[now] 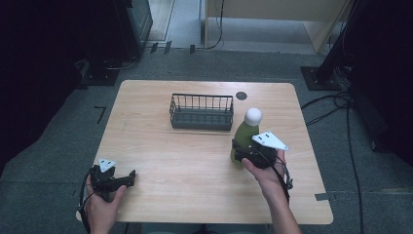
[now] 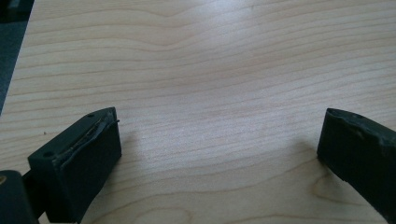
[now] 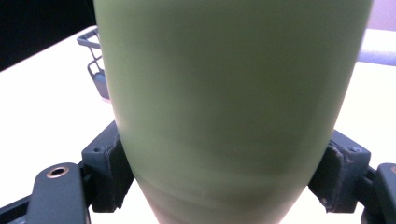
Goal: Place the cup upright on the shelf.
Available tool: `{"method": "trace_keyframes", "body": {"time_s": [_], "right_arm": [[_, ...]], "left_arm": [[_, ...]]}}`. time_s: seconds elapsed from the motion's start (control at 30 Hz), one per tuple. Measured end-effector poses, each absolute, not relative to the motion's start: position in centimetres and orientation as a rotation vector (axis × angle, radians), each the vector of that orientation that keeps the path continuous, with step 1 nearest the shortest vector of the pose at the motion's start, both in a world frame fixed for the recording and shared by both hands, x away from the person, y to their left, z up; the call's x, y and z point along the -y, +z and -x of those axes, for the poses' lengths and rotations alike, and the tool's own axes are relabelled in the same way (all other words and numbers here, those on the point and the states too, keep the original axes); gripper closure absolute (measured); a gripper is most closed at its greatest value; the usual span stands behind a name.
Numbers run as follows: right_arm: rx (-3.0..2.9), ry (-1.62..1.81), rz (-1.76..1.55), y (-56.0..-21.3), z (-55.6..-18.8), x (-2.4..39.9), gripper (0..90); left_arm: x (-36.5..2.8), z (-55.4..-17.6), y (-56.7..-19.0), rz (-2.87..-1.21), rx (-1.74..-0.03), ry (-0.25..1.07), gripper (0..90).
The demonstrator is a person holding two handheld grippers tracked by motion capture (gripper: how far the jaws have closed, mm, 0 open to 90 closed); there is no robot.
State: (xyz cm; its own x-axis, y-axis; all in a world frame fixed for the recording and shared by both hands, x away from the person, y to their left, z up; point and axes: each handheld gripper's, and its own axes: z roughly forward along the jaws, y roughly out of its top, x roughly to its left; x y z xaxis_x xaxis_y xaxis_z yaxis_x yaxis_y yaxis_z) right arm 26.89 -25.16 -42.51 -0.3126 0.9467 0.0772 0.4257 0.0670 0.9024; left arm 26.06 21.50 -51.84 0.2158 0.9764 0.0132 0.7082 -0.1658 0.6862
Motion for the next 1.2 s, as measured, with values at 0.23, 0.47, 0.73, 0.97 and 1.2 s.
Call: {"method": "trace_keyframes", "body": {"time_s": [0.23,0.47,0.73,0.97,1.2], "right_arm": [[-1.769,1.261,-1.324,-41.9,-27.2,23.4,20.3],[-1.765,1.275,-1.29,-41.2,-27.8,22.0,20.3],[-1.727,1.294,-1.254,-40.4,-28.8,20.8,20.3],[-1.678,1.323,-1.232,-39.9,-29.2,20.3,20.3],[-1.628,1.34,-1.215,-38.6,-29.8,20.0,20.3]], "left_arm": [[-21.5,-26.1,-51.9,-1.941,-1.551,0.632,0.1],[-21.5,-26.1,-51.8,-1.941,-1.552,0.631,0.1],[-21.5,-26.1,-51.9,-1.94,-1.551,0.633,0.1],[-21.5,-26.1,-51.8,-1.941,-1.551,0.632,0.2],[-21.5,-26.1,-51.9,-1.938,-1.552,0.632,0.1]]}}
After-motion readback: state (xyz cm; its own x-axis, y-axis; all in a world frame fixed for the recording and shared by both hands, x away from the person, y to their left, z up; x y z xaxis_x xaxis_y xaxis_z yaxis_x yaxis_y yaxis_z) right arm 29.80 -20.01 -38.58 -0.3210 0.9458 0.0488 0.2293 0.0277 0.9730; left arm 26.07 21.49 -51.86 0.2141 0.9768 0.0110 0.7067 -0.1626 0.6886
